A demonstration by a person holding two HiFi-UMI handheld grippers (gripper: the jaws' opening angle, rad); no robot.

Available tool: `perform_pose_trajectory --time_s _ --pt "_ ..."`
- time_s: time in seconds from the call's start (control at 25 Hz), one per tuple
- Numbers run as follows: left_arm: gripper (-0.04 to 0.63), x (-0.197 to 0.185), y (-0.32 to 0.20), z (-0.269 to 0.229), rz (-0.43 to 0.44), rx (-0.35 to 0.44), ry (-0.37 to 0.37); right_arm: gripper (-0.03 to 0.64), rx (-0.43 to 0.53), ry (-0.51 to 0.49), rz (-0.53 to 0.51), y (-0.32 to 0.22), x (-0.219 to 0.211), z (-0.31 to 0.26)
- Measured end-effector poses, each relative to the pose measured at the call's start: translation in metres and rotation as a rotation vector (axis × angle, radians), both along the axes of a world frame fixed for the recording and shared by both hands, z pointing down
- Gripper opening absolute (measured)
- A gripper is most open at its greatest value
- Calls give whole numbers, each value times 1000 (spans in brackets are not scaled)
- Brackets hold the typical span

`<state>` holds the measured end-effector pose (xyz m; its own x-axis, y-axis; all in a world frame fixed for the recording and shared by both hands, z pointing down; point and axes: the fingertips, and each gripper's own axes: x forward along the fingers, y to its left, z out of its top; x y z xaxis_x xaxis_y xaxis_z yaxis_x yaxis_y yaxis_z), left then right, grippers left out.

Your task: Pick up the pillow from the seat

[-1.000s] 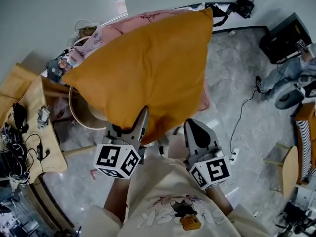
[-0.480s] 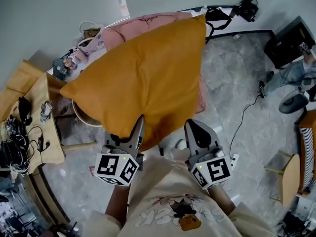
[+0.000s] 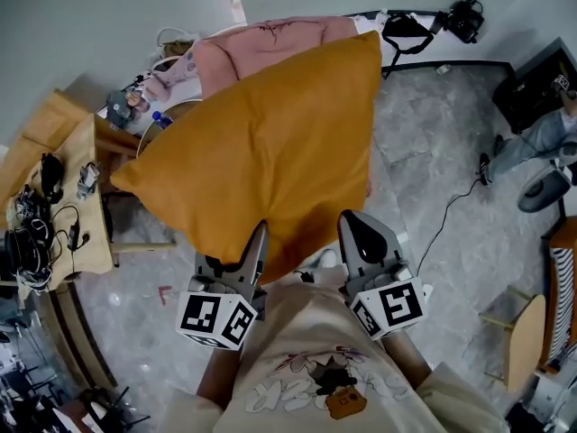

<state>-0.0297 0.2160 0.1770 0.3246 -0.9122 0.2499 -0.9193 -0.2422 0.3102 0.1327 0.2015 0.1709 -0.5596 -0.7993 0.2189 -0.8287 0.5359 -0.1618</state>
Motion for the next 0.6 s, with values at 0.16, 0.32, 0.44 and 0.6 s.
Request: perform_pose_trajectory --time_s 0.16,0.32,0.44,0.6 --pt "239 18 16 2 -19 -9 -10 20 2 -6 -26 9 14 -2" --pt "239 26 31 2 -35 -6 -24 20 10 -10 -45 17 22 -3" --pt "240 33 44 4 -49 -8 -39 20 6 -9 -56 27 28 -1" --pt "239 44 57 10 -63 -12 -37 20 7 18 -89 37 32 5"
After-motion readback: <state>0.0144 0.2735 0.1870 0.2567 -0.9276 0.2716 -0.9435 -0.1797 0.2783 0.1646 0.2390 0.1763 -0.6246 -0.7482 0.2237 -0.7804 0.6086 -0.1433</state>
